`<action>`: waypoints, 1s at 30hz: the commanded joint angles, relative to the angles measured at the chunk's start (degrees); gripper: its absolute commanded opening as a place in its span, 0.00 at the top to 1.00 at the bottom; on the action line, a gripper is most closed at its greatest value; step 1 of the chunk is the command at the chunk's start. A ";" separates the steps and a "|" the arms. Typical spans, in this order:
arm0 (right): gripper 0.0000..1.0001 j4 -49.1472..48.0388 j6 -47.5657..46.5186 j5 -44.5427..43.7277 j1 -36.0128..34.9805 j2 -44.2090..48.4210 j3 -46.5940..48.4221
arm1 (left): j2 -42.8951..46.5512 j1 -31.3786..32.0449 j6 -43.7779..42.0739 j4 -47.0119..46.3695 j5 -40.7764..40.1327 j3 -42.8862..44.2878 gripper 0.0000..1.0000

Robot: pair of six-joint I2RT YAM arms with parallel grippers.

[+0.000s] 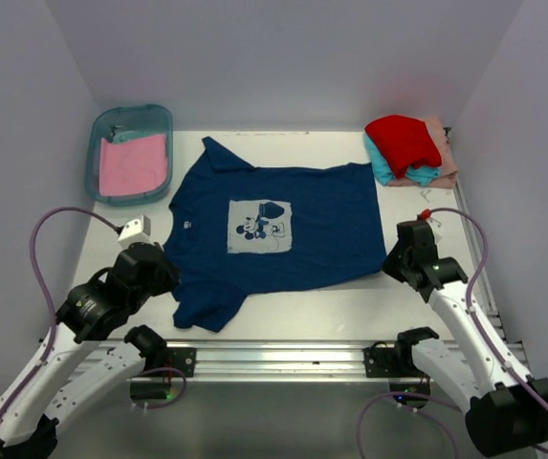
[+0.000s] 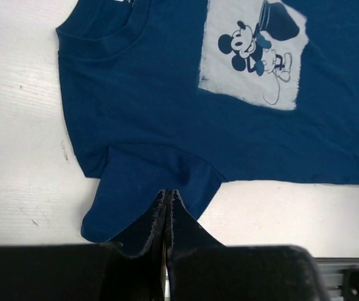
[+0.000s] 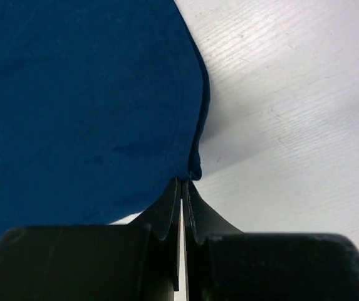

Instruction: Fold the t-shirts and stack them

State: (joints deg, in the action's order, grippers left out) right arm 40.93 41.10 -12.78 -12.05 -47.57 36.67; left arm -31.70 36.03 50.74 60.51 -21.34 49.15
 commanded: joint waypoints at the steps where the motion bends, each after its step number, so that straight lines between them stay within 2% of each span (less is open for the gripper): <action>1: 1.00 -5.50 -1.46 -1.55 -0.07 -3.48 3.76 | -4.40 0.18 -4.60 -11.72 0.32 -3.08 1.00; 5: 1.00 -6.56 -1.90 -1.29 -0.08 -4.20 3.85 | -14.68 0.18 -3.46 -7.53 4.99 -3.53 1.00; 8: 1.00 -7.53 -1.90 -1.29 0.01 -3.58 2.80 | -17.78 0.18 -1.35 -2.08 5.44 -4.76 0.84; 9: 1.00 -7.62 -1.82 -1.11 -0.07 -3.58 2.45 | -17.08 0.27 -0.22 -1.11 5.09 -4.93 0.72; 10: 1.00 -7.62 -1.81 -0.85 -0.07 -3.75 2.36 | -16.73 0.27 -0.03 -0.40 4.82 -4.59 0.67; 11: 1.00 -7.79 -1.73 -0.24 -0.07 -3.84 2.18 | -17.16 0.27 -0.03 1.52 4.65 -3.98 0.56; 14: 1.00 -9.02 -1.64 0.64 -0.07 -4.11 1.22 | -20.84 0.18 -1.43 8.19 2.54 0.24 0.47; 19: 1.00 -12.09 -1.73 3.98 0.01 -4.72 -0.45 | -28.05 0.27 -4.15 9.98 3.40 2.97 0.44; 23: 1.00 -14.38 -2.25 5.83 0.01 -5.34 -1.68 | -34.29 0.27 -7.23 6.38 7.63 -0.01 0.44; 26: 1.00 -15.44 -2.43 6.18 -0.16 -5.43 -2.65 | -37.90 0.18 -8.37 6.46 5.88 -1.59 0.44; 30: 1.00 -16.40 -1.55 5.83 -1.13 -4.46 -3.97 | -41.94 0.27 -13.19 8.13 9.29 -3.43 0.45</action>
State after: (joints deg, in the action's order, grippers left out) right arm 27.59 39.66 -7.81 -12.47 -52.84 33.71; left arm -72.03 36.07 42.57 67.02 -14.79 47.03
